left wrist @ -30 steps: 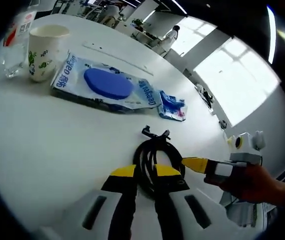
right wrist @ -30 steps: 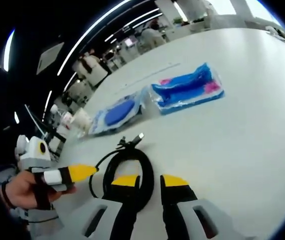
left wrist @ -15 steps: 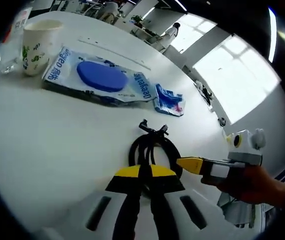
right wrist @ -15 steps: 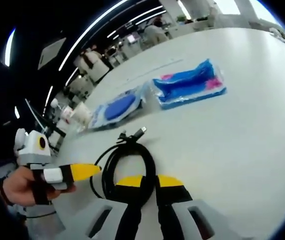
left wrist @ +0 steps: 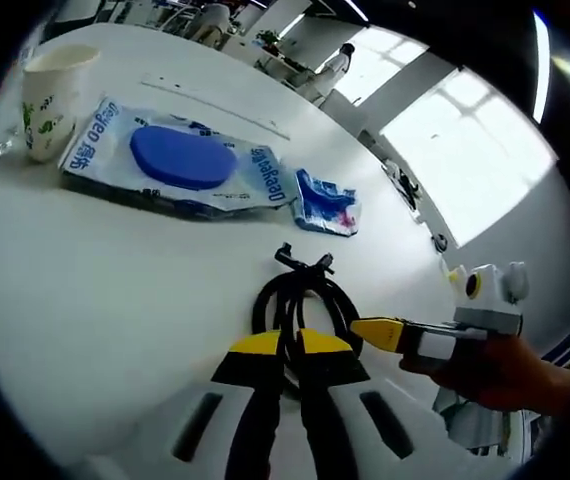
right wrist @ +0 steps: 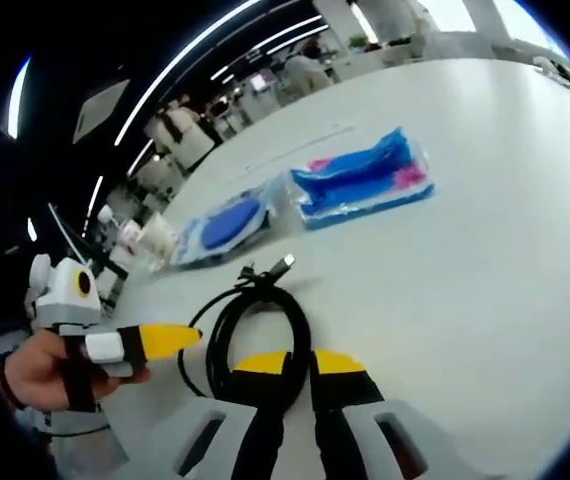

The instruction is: Arrange the tabletop items into an orderly group along one side of the table until the central work area is clear of visible clutter.

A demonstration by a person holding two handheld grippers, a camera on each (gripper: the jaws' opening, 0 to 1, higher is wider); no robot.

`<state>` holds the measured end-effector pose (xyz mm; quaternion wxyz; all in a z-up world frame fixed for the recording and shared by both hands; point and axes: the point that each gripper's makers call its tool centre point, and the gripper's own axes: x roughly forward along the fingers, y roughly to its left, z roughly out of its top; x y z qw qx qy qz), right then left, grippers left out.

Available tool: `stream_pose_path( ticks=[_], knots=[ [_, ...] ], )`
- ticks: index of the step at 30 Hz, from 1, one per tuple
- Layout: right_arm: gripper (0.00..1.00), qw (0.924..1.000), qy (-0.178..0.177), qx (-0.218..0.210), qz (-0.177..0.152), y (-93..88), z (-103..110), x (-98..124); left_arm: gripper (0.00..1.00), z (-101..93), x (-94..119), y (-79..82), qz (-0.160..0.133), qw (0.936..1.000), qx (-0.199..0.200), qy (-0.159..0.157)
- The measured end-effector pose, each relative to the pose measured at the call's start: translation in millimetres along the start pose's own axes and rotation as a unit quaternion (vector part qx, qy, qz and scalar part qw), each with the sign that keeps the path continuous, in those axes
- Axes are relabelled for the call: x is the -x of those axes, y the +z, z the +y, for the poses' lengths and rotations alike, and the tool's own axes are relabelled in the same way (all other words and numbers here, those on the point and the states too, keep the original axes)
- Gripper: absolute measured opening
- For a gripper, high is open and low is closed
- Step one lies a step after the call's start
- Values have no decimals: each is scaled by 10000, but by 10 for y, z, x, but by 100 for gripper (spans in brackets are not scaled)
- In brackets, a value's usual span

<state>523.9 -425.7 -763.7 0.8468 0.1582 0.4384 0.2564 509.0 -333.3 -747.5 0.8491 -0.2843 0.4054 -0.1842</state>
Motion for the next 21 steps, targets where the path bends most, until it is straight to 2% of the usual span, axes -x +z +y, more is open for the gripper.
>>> stream_pose_path(
  ticks=[10,21],
  knots=[
    [2,10000,45,15,-56,198,-75,-25,1,-58,-107,57,-26,9999,93,-51],
    [2,10000,49,15,-44,337,-110,-117,2,1,-198,122,-81,9995,293,22]
  ],
)
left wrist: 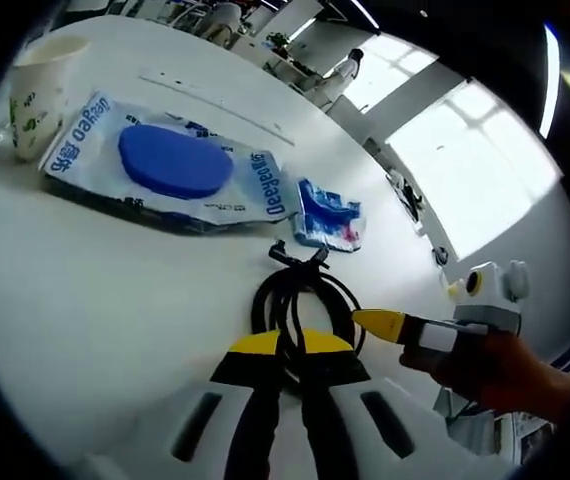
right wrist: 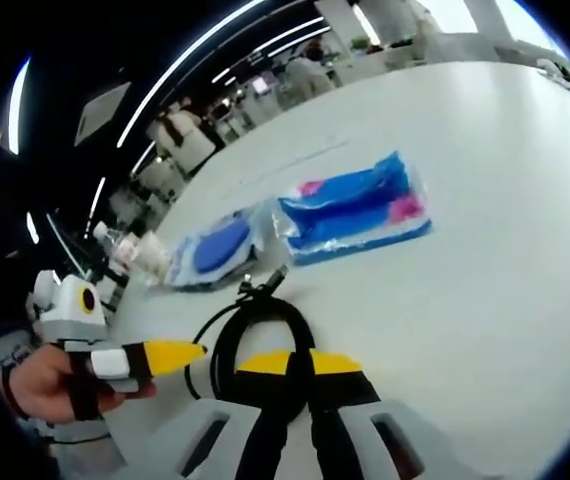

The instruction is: Arrange the tabletop items into an orderly group along one side of the table until the central work area is clear of visible clutter.

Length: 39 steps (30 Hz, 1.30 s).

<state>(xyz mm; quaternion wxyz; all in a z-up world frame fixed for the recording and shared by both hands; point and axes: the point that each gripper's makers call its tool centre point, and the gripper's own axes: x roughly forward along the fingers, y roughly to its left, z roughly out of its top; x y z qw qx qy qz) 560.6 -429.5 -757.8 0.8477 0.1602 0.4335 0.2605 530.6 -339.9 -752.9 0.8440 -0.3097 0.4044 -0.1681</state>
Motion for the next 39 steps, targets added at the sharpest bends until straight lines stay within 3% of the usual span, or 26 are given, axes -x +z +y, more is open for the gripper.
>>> stream_pose_path(
  ticks=[18,30,39],
  knots=[
    [3,9999,-119,-27,-4,57,-63,28,5,-24,11,77,-82,9998,158,53],
    [10,9998,-156,85,23,34,-48,73,5,43,286,114,-168,9998,4,63],
    [13,9988,-310,323,187,-69,-73,111,5,234,635,54,-210,9992,-266,201]
  ],
)
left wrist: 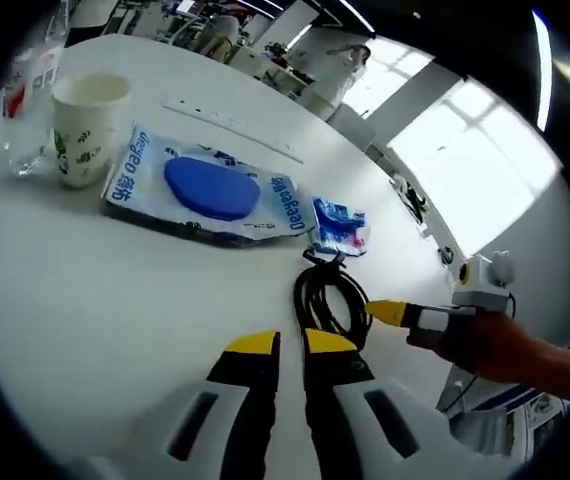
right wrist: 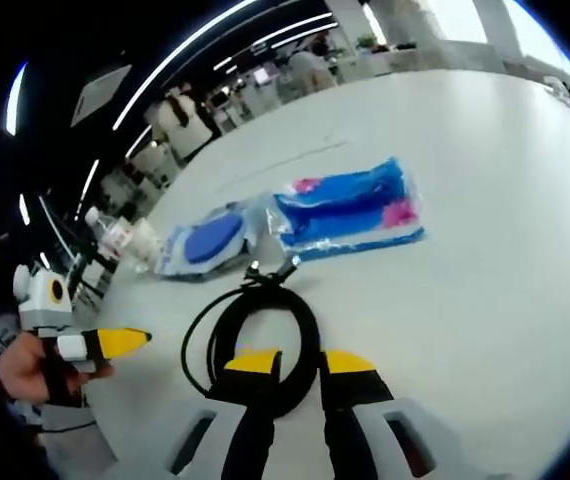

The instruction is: Arrange the tabletop items into an orderly group along one side of the table until the central work area is clear of visible clutter.

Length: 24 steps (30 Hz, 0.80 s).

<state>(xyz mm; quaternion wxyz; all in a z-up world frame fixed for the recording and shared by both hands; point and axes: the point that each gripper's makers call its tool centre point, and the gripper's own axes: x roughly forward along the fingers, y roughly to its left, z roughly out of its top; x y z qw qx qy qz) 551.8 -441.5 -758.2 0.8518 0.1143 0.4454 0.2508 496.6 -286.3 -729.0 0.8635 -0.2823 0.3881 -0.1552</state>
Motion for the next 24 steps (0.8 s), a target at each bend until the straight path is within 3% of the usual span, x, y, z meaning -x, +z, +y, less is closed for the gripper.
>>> stream_pose_path(
  ticks=[11,18,24],
  knots=[
    [14,9998,-66,174,-66,-51,54,166,5,218,348,-45,-44,9988,-465,156],
    [19,9991,-53,419,-100,-78,65,270,7,382,614,54,-158,9956,-867,306],
    [25,9973,11,727,-133,-85,52,379,8,599,873,158,-313,9936,-976,475]
  ],
)
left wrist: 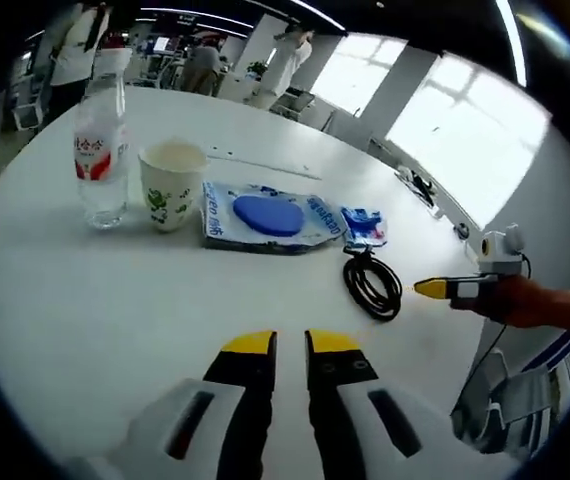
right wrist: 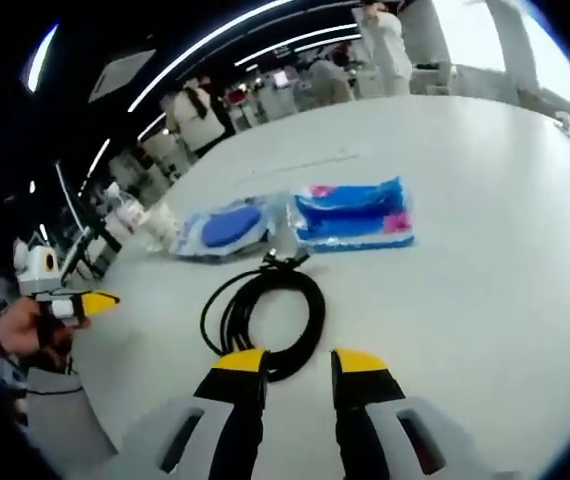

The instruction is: Arrange the tabletop items into an orderly group along one side of the table until the central work area is clear of visible clutter.

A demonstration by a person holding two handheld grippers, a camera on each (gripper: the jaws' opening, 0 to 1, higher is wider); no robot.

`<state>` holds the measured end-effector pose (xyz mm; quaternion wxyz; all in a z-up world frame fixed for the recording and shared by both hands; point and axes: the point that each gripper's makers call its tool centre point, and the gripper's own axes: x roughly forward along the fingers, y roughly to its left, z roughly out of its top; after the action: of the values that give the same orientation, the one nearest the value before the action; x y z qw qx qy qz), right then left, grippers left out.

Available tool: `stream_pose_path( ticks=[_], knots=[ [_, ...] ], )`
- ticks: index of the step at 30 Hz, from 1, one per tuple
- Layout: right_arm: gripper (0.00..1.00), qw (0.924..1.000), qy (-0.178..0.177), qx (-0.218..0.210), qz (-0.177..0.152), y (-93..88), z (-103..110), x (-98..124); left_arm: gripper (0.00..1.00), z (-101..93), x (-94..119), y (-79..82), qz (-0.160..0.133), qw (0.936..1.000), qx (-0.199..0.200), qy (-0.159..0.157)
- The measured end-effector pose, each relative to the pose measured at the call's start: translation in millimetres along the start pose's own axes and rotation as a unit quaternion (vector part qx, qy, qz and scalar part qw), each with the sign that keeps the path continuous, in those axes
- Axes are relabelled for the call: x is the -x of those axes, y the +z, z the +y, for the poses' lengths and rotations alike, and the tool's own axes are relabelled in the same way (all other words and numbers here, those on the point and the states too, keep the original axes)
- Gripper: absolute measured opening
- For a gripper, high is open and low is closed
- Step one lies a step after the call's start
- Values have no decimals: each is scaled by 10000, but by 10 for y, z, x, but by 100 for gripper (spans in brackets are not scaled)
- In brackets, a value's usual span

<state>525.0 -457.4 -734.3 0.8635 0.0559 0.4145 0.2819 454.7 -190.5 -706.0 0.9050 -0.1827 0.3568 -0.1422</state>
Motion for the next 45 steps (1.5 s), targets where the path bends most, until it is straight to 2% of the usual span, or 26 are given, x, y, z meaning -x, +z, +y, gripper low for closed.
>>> stream_pose_path(
  ticks=[5,12,18,21,23,29,33,39,45],
  knots=[
    [31,9999,38,158,-8,-30,-55,100,12,252,239,0,-55,9997,-112,229],
    [40,9992,136,361,-111,34,-78,295,18,516,522,39,-118,9985,-266,456],
    [50,9970,315,678,-198,68,67,499,25,673,756,144,-322,9977,-320,510],
    [54,9964,353,735,-235,103,5,529,30,716,886,208,-442,9969,-414,493],
    [56,9959,360,779,-272,140,36,576,32,749,947,234,-489,9965,-478,471],
    [63,9927,459,1085,-274,167,161,648,39,755,1116,303,-643,9954,-554,445],
    [66,9904,492,1268,-227,152,231,659,40,686,1233,342,-798,9943,-565,430],
    [66,9911,512,1209,-242,115,256,653,42,656,1289,291,-758,9940,-670,418],
    [66,9925,500,1058,-349,65,286,693,44,631,1358,315,-814,9932,-733,391]
  ],
)
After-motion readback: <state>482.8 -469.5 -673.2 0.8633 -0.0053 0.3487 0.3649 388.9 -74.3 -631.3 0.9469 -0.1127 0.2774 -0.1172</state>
